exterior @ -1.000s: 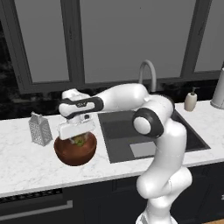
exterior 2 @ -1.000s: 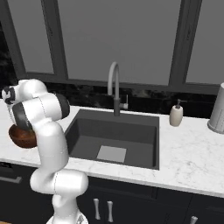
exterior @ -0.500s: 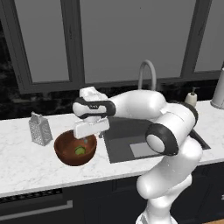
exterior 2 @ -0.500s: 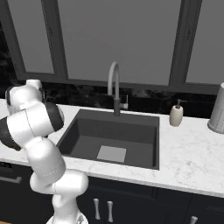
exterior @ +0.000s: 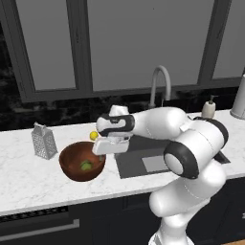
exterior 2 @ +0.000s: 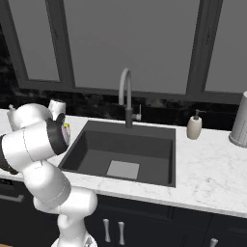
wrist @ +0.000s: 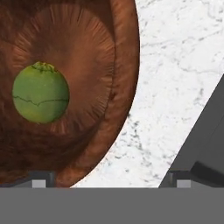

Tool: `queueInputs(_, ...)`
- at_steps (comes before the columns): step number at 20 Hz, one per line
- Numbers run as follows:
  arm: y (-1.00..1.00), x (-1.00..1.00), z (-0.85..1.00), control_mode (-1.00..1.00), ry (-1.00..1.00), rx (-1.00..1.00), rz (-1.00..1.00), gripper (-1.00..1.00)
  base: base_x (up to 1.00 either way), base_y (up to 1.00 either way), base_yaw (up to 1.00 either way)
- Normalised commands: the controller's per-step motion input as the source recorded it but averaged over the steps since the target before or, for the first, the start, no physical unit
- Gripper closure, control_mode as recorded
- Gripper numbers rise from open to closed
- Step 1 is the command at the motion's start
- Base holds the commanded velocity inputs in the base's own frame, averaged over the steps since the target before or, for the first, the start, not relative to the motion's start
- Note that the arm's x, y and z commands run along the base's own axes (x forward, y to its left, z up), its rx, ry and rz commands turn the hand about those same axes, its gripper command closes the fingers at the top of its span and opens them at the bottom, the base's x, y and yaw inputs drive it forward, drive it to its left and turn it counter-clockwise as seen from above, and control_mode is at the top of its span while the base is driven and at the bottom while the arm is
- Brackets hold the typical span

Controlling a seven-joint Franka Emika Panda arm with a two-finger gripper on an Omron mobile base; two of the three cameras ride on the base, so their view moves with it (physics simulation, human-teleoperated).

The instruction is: Pick the lime from the sink and place it in the bowl. Then pick the bowl and place it in the microwave. Then close the microwave door and press the start button.

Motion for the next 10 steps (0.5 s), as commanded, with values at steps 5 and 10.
queueInputs(5, 0.43, 0.17, -0.04, -1.0, 0.0, 0.08, -0.01, -1.0, 0.0, 0.0, 0.0)
queueInputs(10, 0.47, 0.22, -0.39, -1.0, 0.03, 0.03, -0.07, -1.0, 0.0, 0.0, 0.0)
